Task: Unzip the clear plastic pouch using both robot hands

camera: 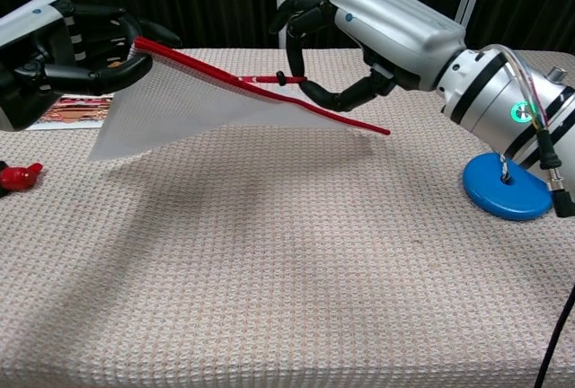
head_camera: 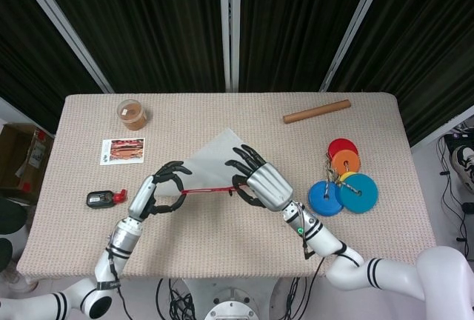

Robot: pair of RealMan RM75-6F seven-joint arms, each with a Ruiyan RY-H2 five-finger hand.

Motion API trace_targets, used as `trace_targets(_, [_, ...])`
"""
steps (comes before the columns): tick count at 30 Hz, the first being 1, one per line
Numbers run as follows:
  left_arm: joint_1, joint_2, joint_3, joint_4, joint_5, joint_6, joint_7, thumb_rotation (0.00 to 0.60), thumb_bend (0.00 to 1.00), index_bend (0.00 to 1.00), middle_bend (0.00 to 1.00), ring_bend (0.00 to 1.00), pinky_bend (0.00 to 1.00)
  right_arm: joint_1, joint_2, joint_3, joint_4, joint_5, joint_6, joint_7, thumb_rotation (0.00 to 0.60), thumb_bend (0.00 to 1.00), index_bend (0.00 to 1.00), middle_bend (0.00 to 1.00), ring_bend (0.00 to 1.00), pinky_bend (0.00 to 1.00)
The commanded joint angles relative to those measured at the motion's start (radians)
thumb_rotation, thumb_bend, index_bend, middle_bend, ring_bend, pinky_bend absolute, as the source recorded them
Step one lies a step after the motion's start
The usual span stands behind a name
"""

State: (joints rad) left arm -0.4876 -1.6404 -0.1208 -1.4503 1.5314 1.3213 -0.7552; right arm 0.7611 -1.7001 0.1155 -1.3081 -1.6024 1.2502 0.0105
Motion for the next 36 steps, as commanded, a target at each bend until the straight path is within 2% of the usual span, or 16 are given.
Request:
trace_targets(1, [0.001,-0.006,-0.001,0.02,-0.009,-0.007,-0.006,0.6,0.51,0.71,0.32,0.16,0.18,-0.027,0.024,-0.017,-0.003,0.007,0.011,-0.001,0.6,0.54,0.81,0.21,0.0,0.0])
trace_targets(16, [0.008,-0.026,-0.007,0.108,-0.035,-0.019,0.007,0.6,0.51,0.71,0.32,0.16,0.18,-0.162,0.142,-0.049,0.014,0.061,0.066,0.031,0.6,0.54,0.81,0.21,0.0,0.0])
trace_targets(36, [-0.003,-0.048,-0.035,0.168,-0.076,-0.056,0.042,0.6,0.51,0.71,0.32,0.16,0.18,-0.243,0.142,-0.055,0.119,0.082,0.064,0.117,0.6,0.54,0.81,0.21,0.0,0.0])
